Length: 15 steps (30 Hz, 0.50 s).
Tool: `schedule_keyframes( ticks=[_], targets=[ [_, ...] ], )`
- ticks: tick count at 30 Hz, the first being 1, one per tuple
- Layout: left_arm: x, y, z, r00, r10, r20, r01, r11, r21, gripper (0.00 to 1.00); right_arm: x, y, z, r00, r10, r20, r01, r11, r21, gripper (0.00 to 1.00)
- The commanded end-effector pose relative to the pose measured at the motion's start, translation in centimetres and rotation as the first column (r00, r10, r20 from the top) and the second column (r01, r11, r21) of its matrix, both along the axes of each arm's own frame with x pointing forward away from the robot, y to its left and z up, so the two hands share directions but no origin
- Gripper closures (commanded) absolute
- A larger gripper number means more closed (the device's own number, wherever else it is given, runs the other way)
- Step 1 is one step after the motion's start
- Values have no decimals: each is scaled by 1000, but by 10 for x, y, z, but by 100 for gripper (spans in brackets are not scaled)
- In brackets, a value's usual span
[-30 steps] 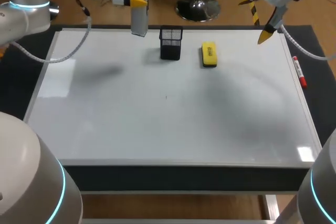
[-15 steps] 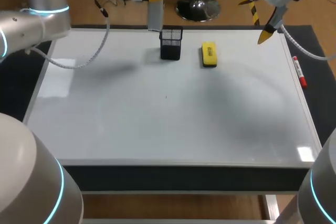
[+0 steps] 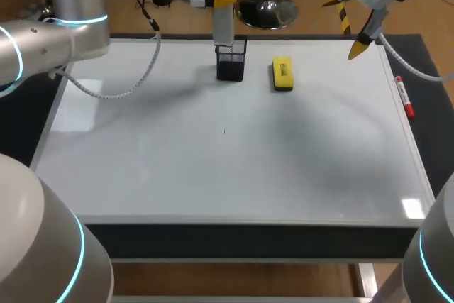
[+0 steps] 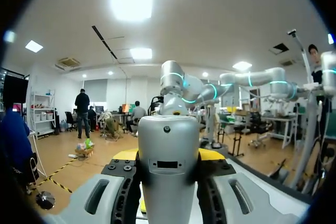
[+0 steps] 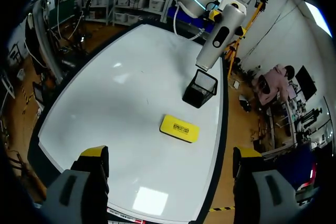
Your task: Pick up the inspection probe, press it on each red-marked spot on the whiteboard one by one, put down the probe, pick up the eraser, and wipe off all the red marks.
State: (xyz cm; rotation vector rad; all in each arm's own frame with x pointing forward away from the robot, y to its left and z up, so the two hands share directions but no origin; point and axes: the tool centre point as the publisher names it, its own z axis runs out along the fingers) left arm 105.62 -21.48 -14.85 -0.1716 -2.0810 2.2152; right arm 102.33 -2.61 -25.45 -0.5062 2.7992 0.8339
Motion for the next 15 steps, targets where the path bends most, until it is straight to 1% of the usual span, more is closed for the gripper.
schedule_keyframes(
  ticks=[1,7,15],
  targets=[
    [12,-7,-6,999,-54,4,54,998,-14,100,0,0,0,1000,2,-1,-2,1000,-4,0],
    [17,-13,-9,998,-66,15,66,998,-22,100,0,0,0,1000,2,-1,-2,1000,-4,0],
    [28,-12,-22,999,-44,-1,44,999,-25,100,0,0,0,1000,2,-1,-2,1000,-4,0]
  ],
)
